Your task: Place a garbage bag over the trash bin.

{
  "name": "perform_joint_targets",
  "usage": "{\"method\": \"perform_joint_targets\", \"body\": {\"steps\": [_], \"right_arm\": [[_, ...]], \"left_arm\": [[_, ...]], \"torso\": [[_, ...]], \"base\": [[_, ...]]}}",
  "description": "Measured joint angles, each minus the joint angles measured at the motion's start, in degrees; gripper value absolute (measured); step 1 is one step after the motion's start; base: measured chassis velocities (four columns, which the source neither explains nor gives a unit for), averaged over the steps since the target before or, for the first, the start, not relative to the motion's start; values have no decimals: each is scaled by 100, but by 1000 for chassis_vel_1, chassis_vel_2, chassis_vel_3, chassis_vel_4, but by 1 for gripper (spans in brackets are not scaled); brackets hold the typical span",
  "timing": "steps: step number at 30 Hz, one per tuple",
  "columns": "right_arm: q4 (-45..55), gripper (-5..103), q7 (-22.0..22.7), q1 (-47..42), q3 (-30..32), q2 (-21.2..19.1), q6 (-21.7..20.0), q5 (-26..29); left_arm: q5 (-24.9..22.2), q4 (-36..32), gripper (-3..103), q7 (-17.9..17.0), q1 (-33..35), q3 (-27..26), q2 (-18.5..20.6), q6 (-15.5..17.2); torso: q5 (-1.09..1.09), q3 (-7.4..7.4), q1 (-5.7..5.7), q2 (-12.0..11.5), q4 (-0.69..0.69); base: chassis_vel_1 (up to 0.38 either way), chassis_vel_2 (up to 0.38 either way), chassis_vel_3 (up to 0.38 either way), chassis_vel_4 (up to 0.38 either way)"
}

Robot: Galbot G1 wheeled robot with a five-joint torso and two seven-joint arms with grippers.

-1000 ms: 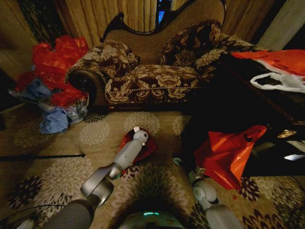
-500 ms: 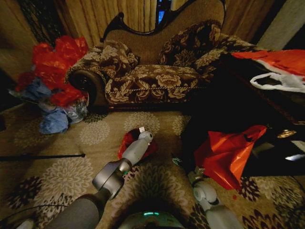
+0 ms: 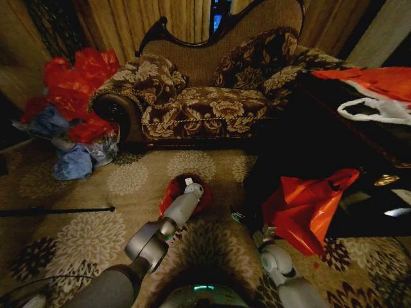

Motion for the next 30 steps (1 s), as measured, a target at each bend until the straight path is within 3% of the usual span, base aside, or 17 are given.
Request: {"method": "perform_joint_targets", "body": {"steps": [9,19,24,30], "right_arm": [[187,100,56,-4,-36,-66,-70,67],[257,100,65,-70,-40,-75,-75,83],[296,100,82,-98,-26,-78,-75,83],[344,100,91,-142,-10,-70,-74,83]], "left_arm": [[-173,-1202,0,-461,447,87,612,263],[-249,-1667,0,-640,639,52,877,293],[-437,-2347,0,-939,889,84,1062,399],[-501,-2109,0,-1017,899,52,1101,429]], "torso": [[-1,0,0,0,1],[0,0,0,0,1],[0,0,0,0,-1],[0,0,0,-1,1]], "base": [[0,0,0,0],[0,0,0,0],[0,0,0,0],[0,0,0,0]]}}
